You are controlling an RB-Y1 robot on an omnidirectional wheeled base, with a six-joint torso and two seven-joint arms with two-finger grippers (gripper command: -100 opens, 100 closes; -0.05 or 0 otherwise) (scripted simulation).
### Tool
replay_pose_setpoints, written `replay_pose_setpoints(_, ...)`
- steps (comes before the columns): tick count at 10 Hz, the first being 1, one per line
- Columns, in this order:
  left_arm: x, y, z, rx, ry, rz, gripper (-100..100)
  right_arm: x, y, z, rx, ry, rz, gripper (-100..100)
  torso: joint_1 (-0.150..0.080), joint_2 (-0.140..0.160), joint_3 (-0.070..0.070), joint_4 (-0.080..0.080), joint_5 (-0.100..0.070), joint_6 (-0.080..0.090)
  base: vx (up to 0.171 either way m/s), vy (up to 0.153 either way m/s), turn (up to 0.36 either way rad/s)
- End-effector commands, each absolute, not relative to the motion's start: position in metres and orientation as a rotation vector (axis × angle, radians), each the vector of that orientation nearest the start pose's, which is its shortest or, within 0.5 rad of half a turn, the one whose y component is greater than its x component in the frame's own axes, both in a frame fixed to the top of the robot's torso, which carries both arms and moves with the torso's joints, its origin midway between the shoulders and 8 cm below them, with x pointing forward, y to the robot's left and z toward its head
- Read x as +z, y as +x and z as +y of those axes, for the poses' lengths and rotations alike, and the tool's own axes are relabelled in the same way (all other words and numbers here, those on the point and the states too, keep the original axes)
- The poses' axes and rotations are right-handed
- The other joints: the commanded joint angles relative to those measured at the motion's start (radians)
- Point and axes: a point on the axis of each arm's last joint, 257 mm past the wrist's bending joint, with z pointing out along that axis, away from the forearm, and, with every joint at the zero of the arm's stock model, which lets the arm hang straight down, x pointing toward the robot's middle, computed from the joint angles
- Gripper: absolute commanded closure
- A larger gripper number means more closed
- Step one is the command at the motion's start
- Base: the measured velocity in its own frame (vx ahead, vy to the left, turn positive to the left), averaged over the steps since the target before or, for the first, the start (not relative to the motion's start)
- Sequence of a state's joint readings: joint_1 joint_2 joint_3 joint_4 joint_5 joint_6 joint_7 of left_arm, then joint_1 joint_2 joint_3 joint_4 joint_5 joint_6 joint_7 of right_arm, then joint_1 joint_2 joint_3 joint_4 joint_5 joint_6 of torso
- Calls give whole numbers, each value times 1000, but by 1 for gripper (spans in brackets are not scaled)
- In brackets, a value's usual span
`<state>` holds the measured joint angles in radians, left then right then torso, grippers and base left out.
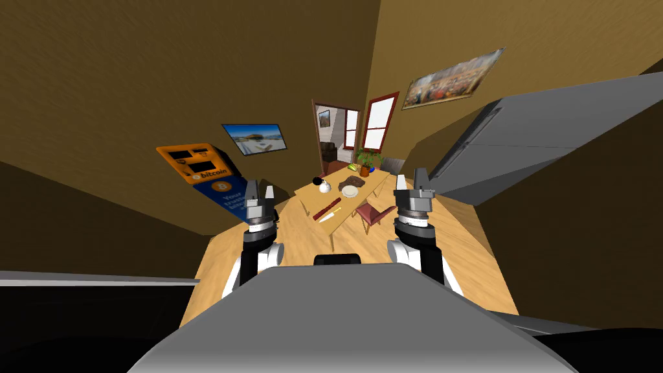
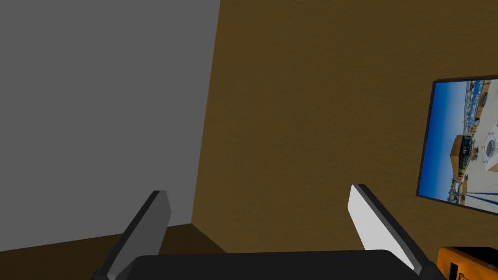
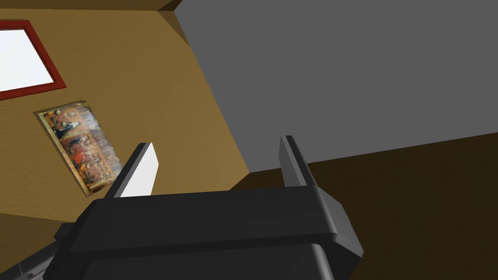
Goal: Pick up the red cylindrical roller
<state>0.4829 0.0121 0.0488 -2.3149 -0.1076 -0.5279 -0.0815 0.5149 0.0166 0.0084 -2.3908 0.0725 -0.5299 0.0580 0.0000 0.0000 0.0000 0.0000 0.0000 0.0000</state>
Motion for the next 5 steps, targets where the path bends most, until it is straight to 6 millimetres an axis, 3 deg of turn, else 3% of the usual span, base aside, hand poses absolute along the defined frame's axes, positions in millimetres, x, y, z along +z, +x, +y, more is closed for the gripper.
replay_pose_setpoints(1,48,336,274,-1141,-474,664,-100,73,315,-265,1229,503,563,0,0,0,0,0,0,0,-5,-16,-17)
replay_pose_setpoints(4,40,350,276,-1169,-489,704,-100,73,315,-264,1229,503,563,0,-3,1,1,0,-1,0,-22,-54,-28)
replay_pose_setpoints(5,30,366,283,-1192,-530,729,-100,73,315,-264,1229,503,563,0,-4,1,1,0,-1,0,-21,-117,-81)
